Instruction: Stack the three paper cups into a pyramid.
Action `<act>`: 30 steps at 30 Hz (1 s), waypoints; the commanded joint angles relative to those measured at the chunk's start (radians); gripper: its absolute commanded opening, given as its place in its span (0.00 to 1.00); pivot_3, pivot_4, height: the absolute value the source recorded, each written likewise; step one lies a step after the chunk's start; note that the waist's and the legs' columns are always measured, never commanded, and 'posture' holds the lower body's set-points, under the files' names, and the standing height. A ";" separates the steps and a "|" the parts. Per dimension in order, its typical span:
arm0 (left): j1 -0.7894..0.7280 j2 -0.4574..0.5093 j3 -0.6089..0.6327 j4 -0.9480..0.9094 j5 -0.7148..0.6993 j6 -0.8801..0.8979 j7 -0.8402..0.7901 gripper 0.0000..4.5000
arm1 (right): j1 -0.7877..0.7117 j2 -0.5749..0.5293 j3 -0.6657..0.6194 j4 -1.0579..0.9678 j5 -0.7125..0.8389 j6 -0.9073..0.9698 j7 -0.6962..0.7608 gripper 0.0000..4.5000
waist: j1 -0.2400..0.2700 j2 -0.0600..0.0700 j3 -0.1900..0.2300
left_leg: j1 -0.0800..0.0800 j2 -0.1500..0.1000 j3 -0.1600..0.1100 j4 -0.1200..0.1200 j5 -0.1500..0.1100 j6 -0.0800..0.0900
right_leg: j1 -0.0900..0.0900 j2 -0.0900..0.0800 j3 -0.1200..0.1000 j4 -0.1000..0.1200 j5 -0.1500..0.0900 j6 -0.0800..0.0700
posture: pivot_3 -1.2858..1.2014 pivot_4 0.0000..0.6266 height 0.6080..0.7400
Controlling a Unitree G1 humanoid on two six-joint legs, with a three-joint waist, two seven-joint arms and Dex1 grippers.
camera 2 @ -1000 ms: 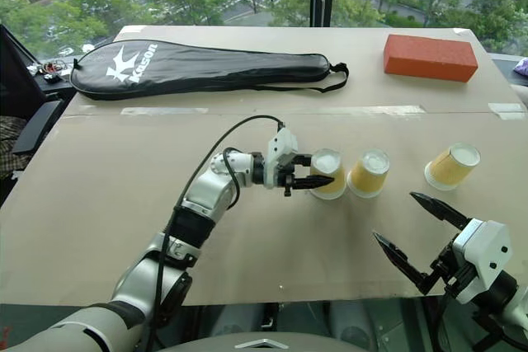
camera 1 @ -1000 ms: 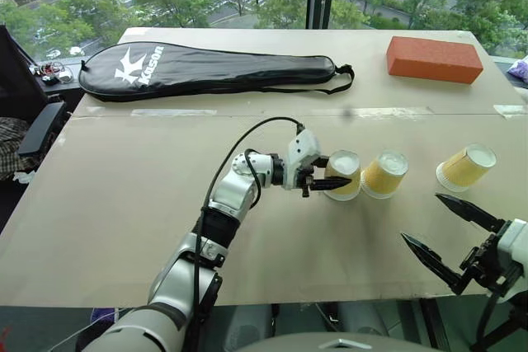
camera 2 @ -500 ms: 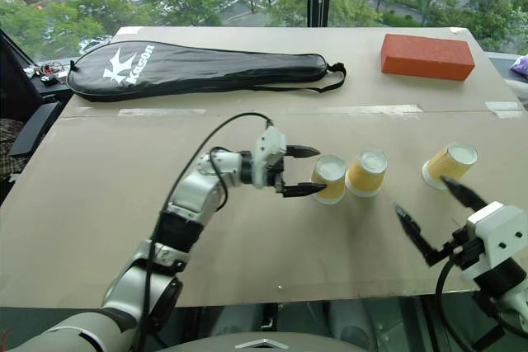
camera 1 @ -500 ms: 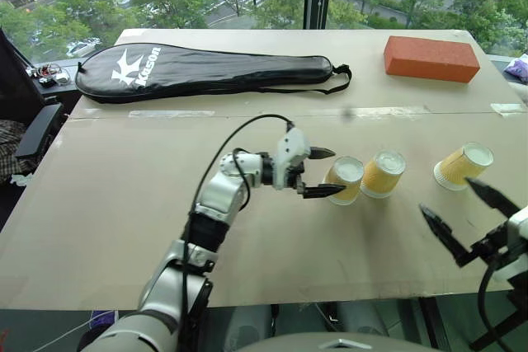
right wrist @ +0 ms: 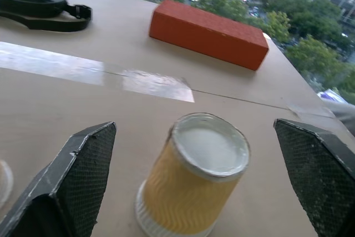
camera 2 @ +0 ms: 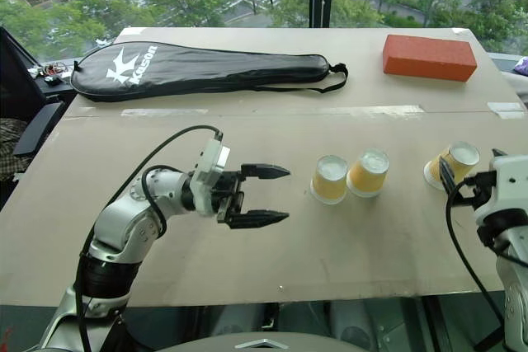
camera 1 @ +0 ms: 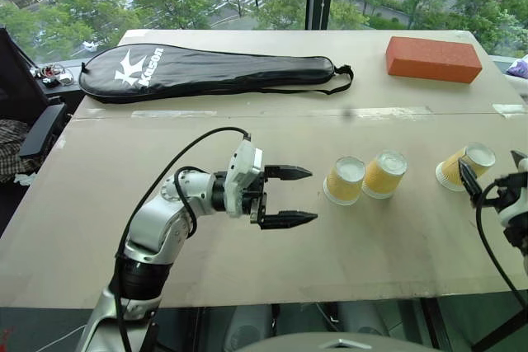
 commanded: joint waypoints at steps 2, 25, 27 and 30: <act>0.023 0.009 0.045 -0.105 -0.067 0.030 0.075 0.99 | -0.087 -0.020 -0.010 0.065 -0.002 0.066 -0.035 1.00 | 0.001 0.000 0.000 | 0.000 0.000 0.000 0.000 0.000 0.000 | 0.000 0.000 0.000 0.000 0.000 0.000 | 0.52 0.24 1.00; 0.153 0.043 0.143 -0.063 -0.035 -0.097 0.193 1.00 | -0.237 -0.189 -0.014 -0.124 0.427 0.237 0.331 0.48 | -0.020 0.002 0.000 | 0.001 0.001 0.000 -0.001 0.000 0.000 | 0.000 0.001 0.001 0.000 0.000 0.000 | 0.52 0.24 1.00; 0.189 0.071 0.159 -0.061 -0.059 -0.091 0.159 1.00 | -0.280 -0.221 0.016 -0.156 0.489 0.279 0.335 0.48 | -0.025 0.001 0.001 | 0.001 0.001 0.000 -0.001 0.000 0.000 | 0.000 0.002 0.001 0.000 0.000 0.000 | 0.52 0.24 1.00; 0.235 0.097 0.184 -0.066 -0.081 -0.088 0.138 1.00 | -0.338 -0.265 0.061 -0.177 0.544 0.327 0.331 0.48 | -0.023 0.000 0.001 | 0.001 0.002 0.000 -0.001 0.000 0.000 | 0.000 0.002 0.000 0.000 0.000 0.000 | 0.52 0.24 1.00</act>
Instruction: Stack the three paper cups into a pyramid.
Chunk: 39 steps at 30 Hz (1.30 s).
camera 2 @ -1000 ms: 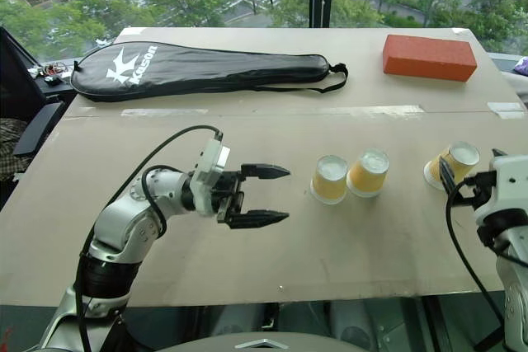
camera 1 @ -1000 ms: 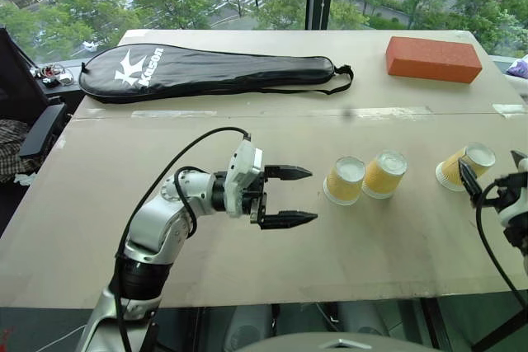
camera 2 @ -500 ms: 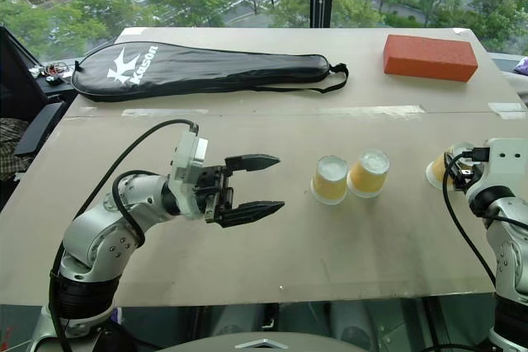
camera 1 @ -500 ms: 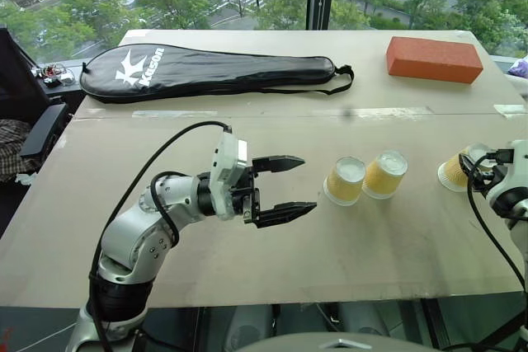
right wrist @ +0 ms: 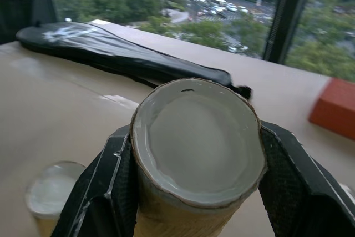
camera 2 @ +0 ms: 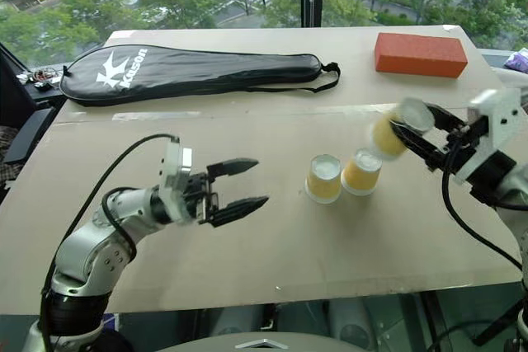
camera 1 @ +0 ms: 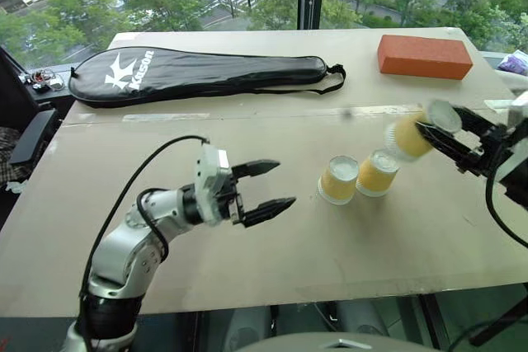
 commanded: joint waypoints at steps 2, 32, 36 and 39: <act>0.047 0.027 0.060 -0.030 -0.037 -0.017 -0.025 1.00 | -0.072 -0.063 0.070 -0.036 0.079 0.066 0.012 0.48 | 0.006 0.000 0.000 | 0.000 0.002 0.000 0.000 0.000 0.000 | 0.000 -0.001 0.000 0.000 0.000 0.000 | 0.52 0.24 1.00; 0.210 0.045 0.088 -0.024 0.014 -0.086 -0.007 1.00 | 0.323 -0.095 -0.153 -0.119 0.005 -0.093 0.245 0.99 | 0.027 -0.002 -0.001 | -0.002 0.003 0.001 0.000 0.000 0.000 | -0.002 -0.001 -0.001 -0.001 -0.001 0.001 | 0.52 0.24 1.00; 0.253 0.054 0.105 -0.008 0.045 -0.086 0.017 1.00 | 0.552 -0.020 -0.213 -0.102 -0.087 -0.194 0.320 0.99 | 0.028 -0.005 -0.002 | -0.003 0.004 0.001 0.000 0.000 0.000 | -0.002 -0.001 0.000 -0.001 -0.001 0.002 | 0.52 0.24 1.00; 0.300 0.059 0.138 0.004 0.056 -0.087 0.032 1.00 | 0.712 0.045 -0.225 -0.029 -0.197 -0.348 0.396 0.99 | 0.026 -0.004 -0.002 | -0.003 0.005 0.001 0.000 0.000 0.000 | -0.002 -0.001 -0.001 -0.002 -0.002 0.003 | 0.52 0.24 1.00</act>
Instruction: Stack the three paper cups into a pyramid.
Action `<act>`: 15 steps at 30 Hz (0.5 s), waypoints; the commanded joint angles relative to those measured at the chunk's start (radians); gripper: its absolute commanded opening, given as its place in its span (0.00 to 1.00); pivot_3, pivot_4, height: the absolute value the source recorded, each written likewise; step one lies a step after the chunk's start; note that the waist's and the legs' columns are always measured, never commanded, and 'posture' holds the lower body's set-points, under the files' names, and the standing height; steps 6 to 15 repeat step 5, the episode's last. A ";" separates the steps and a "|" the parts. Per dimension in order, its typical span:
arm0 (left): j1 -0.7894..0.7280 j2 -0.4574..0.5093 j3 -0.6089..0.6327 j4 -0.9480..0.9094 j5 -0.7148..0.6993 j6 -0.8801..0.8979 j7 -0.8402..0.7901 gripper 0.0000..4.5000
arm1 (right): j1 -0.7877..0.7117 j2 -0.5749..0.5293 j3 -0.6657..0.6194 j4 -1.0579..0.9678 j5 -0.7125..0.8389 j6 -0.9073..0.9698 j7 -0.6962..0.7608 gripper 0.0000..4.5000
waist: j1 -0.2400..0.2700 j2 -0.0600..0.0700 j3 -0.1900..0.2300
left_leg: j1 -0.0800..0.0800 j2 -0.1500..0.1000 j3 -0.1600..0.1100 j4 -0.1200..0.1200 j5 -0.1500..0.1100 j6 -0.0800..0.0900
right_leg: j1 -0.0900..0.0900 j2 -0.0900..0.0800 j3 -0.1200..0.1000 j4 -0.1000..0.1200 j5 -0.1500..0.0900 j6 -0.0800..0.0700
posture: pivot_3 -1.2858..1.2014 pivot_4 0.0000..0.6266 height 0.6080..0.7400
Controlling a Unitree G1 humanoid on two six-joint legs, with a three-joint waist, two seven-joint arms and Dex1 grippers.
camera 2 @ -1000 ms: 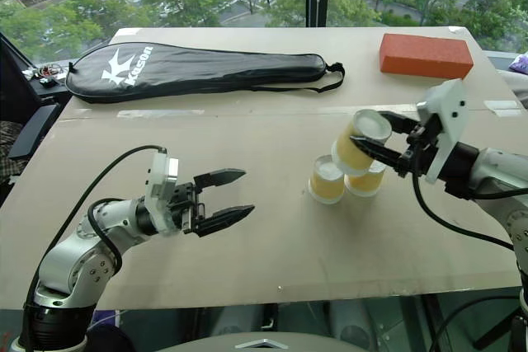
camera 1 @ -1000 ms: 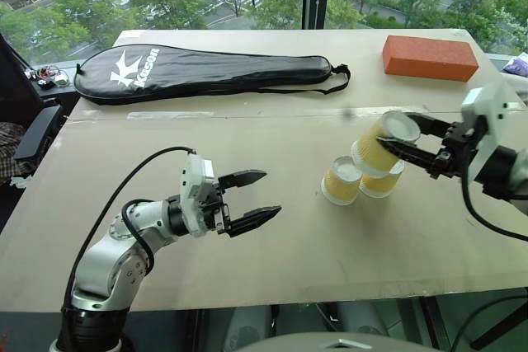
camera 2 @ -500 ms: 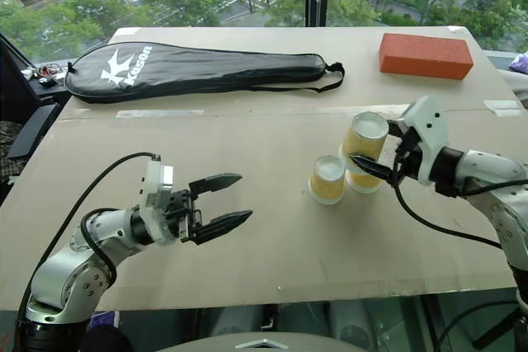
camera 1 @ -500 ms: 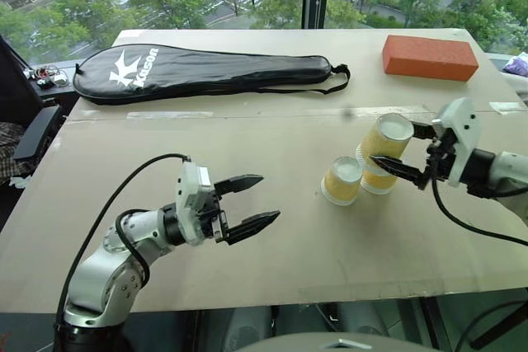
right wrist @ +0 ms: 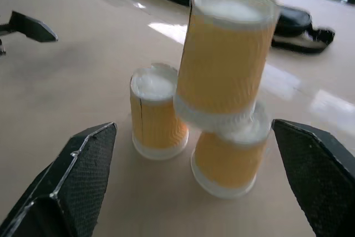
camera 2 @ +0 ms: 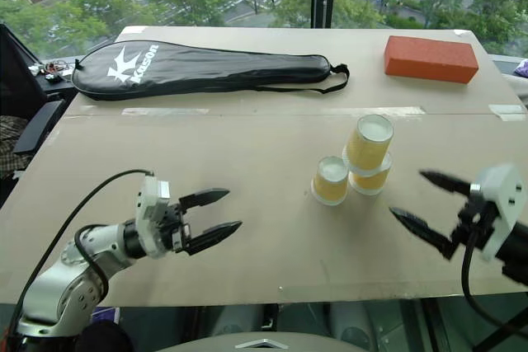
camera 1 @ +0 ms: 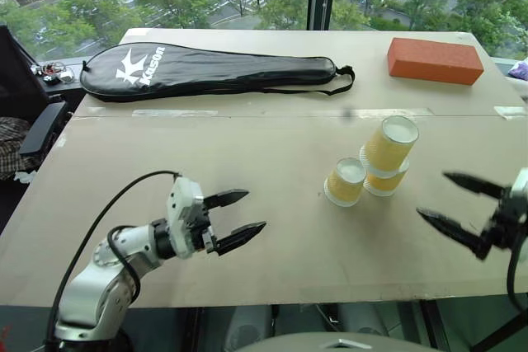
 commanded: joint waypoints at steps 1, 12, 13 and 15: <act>0.040 0.020 0.050 0.000 0.018 -0.018 0.008 1.00 | 0.105 0.053 -0.046 0.070 -0.109 -0.176 0.075 0.99 | -0.001 0.000 0.000 | 0.001 0.000 0.001 0.000 0.000 0.000 | 0.000 0.000 0.000 0.000 0.000 0.001 | 0.52 0.24 1.00; 0.068 0.051 0.102 0.038 0.016 -0.020 -0.018 1.00 | 0.155 0.080 -0.029 0.158 -0.173 -0.287 0.106 0.99 | -0.007 0.000 0.000 | 0.003 0.002 0.003 0.000 0.000 0.000 | 0.000 -0.001 0.001 0.000 0.000 0.001 | 0.52 0.24 1.00; 0.068 0.051 0.102 0.038 0.016 -0.020 -0.018 1.00 | 0.155 0.080 -0.029 0.158 -0.173 -0.287 0.106 0.99 | -0.007 0.000 0.000 | 0.003 0.002 0.003 0.000 0.000 0.000 | 0.000 -0.001 0.001 0.000 0.000 0.001 | 0.52 0.24 1.00; 0.068 0.051 0.102 0.038 0.016 -0.020 -0.018 1.00 | 0.155 0.080 -0.029 0.158 -0.173 -0.287 0.106 0.99 | -0.007 0.000 0.000 | 0.003 0.002 0.003 0.000 0.000 0.000 | 0.000 -0.001 0.001 0.000 0.000 0.001 | 0.52 0.24 1.00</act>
